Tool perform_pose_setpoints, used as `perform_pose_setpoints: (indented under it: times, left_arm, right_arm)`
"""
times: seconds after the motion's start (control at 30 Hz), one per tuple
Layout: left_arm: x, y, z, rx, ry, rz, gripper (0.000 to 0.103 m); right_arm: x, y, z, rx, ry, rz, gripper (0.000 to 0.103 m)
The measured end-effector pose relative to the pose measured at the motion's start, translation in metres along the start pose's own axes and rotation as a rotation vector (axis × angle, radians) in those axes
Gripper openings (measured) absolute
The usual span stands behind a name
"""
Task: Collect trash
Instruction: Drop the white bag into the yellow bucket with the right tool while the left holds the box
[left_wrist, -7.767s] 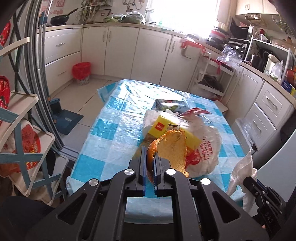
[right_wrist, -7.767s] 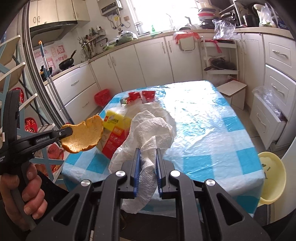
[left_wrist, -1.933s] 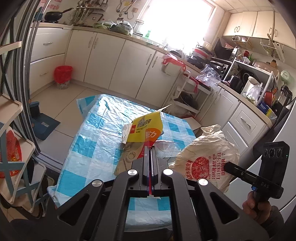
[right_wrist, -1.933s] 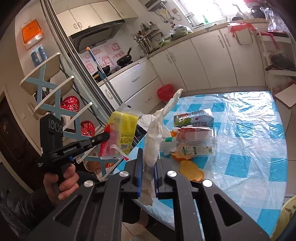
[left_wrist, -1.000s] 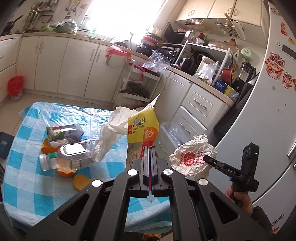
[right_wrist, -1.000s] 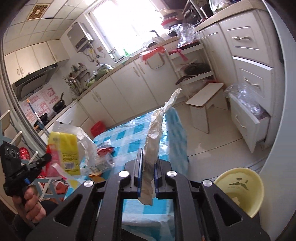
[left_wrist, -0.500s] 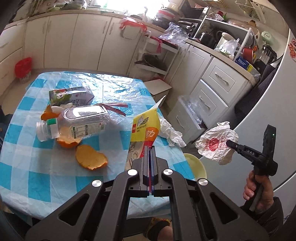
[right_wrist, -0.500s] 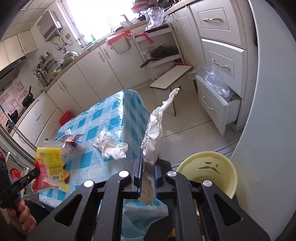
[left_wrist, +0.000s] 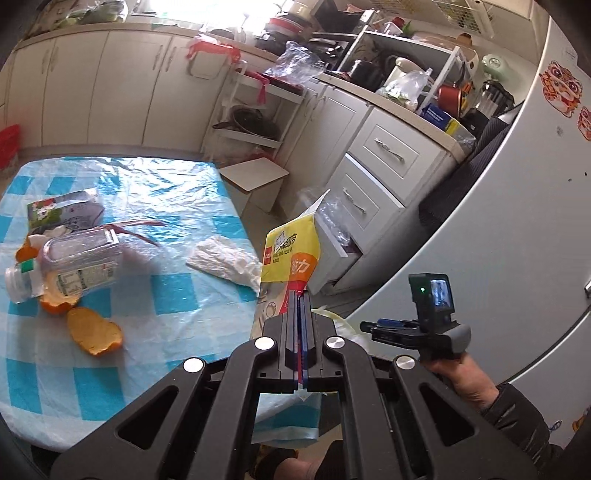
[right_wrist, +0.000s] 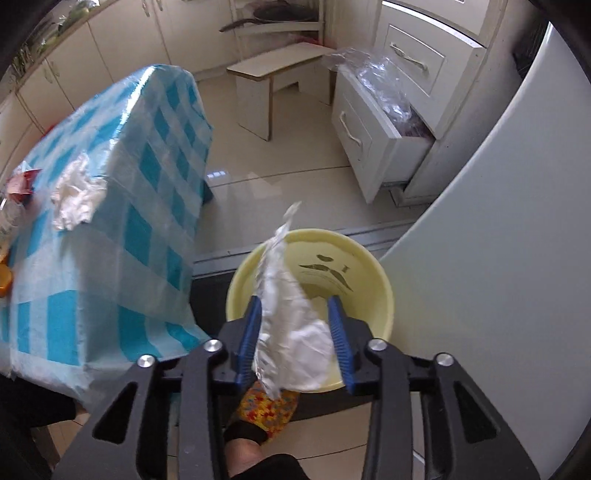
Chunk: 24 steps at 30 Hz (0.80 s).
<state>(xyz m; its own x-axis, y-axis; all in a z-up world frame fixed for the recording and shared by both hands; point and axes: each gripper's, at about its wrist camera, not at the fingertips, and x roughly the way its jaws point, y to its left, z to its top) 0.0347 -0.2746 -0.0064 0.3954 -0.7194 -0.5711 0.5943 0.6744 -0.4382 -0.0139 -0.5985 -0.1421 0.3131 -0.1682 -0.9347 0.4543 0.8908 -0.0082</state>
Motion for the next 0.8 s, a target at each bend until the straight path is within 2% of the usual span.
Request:
perform_pose_setpoints:
  times: [0.1,0.13,0.23,0.33,0.43,0.6,0.67,0.7,0.73,0.8]
  left_arm:
    - [0.025,-0.028,-0.002,0.035,0.031,-0.040,0.001]
    - [0.035,-0.036,-0.004,0.043,0.046,-0.051,0.001]
    - [0.071,-0.059,-0.014,0.054,0.099,-0.080,0.001]
    - [0.113,-0.082,-0.027,0.060,0.156,-0.097,0.001]
    - [0.156,-0.099,-0.038,0.065,0.208,-0.095,0.001]
    - [0.226,-0.120,-0.056,0.064,0.294,-0.049,0.004]
    - [0.248,-0.124,-0.063,0.067,0.340,-0.025,0.022]
    - [0.254,-0.126,-0.066,0.070,0.352,-0.002,0.041]
    - [0.257,-0.128,-0.069,0.079,0.350,0.026,0.053]
    - [0.252,-0.129,-0.070,0.093,0.343,0.030,0.057]
  right_arm:
    - [-0.024,-0.027,0.004,0.140,-0.102,0.029,0.047]
    - [-0.034,-0.032,0.004,0.174,-0.151,0.039,0.053]
    - [-0.080,-0.049,0.000,0.281,-0.374,0.093,0.068]
    - [-0.114,-0.054,-0.006,0.322,-0.542,0.103,0.072]
    - [-0.129,-0.054,-0.007,0.341,-0.626,0.125,0.073]
    - [-0.124,-0.060,0.002,0.365,-0.631,0.167,0.073]
    - [-0.121,-0.062,0.005,0.380,-0.623,0.177,0.073]
    - [-0.121,-0.064,0.006,0.387,-0.618,0.183,0.073]
    - [-0.121,-0.064,0.007,0.394,-0.617,0.189,0.073]
    - [-0.122,-0.061,0.008,0.395,-0.621,0.194,0.073]
